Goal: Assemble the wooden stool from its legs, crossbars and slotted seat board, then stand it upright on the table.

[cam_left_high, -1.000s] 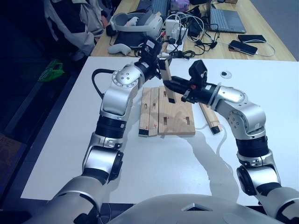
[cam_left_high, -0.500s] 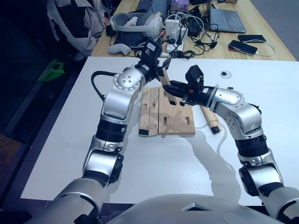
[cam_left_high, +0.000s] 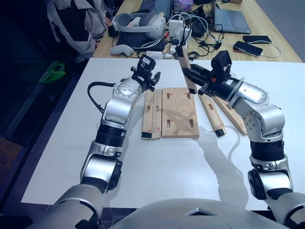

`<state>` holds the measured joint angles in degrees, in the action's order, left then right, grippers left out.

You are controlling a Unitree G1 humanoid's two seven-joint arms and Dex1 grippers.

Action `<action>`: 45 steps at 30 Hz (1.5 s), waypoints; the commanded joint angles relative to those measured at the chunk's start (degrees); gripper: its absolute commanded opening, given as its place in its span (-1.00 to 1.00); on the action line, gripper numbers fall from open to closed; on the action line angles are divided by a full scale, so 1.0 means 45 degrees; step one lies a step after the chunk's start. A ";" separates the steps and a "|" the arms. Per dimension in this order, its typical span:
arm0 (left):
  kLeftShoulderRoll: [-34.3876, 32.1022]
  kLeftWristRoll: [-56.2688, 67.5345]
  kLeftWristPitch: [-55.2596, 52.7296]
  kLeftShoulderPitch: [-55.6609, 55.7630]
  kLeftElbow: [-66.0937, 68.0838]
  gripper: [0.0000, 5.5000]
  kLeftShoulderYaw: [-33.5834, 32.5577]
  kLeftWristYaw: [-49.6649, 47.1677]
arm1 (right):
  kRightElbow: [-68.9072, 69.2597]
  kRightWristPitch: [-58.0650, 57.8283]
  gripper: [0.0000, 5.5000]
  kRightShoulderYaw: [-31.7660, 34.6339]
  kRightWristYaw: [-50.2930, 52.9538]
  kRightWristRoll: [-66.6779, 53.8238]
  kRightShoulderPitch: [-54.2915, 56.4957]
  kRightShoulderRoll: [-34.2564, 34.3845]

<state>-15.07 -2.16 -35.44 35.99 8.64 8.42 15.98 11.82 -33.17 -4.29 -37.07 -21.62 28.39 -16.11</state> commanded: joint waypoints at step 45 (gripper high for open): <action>0.1536 0.2356 -0.1827 0.0767 -0.2793 -0.08 -0.1271 -0.0131 | -0.6239 0.3092 -0.86 -0.1012 -0.0970 0.1891 0.2572 0.0884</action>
<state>-8.41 8.59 -44.84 38.52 -5.09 4.20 16.62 -18.47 -19.18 -9.77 -41.82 -13.60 40.08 -11.27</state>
